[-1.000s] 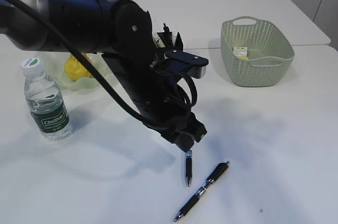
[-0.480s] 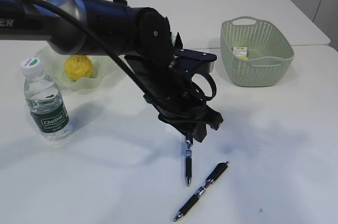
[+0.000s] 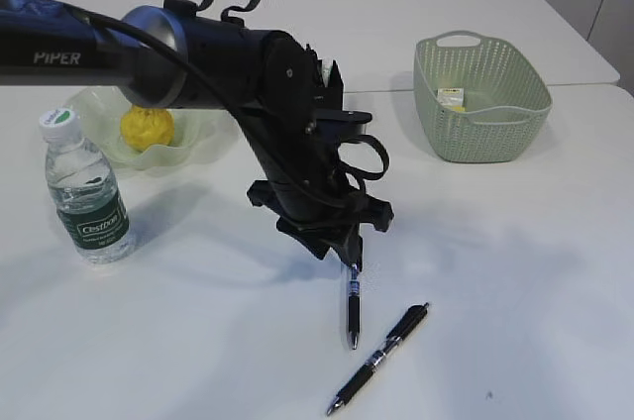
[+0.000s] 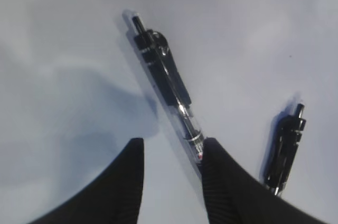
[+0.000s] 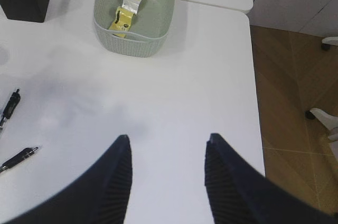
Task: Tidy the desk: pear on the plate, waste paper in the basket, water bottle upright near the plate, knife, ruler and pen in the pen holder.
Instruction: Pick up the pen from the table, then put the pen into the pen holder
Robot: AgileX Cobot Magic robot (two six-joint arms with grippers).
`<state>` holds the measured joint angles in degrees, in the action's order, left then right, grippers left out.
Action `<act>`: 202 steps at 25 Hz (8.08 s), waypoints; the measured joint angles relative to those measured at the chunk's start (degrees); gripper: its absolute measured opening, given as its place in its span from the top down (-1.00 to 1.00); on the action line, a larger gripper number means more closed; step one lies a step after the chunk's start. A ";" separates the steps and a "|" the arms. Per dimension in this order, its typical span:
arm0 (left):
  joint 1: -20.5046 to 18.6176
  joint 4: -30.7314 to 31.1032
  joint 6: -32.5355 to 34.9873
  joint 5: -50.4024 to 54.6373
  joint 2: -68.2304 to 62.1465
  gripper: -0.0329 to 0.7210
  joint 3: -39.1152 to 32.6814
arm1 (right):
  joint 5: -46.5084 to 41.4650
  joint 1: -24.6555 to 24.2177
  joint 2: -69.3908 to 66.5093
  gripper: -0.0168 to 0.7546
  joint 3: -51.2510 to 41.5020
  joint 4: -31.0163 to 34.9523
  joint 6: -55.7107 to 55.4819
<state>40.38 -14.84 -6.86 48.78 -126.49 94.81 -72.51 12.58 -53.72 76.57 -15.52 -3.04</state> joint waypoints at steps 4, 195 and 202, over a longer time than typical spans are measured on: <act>-0.08 -0.22 -1.52 1.20 -1.54 0.00 2.19 | 0.00 0.00 0.00 0.00 0.00 0.11 -0.79; 5.38 29.36 -22.60 22.37 -17.35 0.70 54.35 | 0.36 0.57 -0.10 0.00 -14.15 4.67 -2.37; 1.72 29.50 -22.53 22.73 -17.35 0.70 58.35 | 0.36 0.57 -0.10 0.00 -14.15 4.67 -2.37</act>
<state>42.10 14.66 -29.39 71.50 -143.84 153.16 -72.15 13.15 -53.82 62.41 -10.84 -5.41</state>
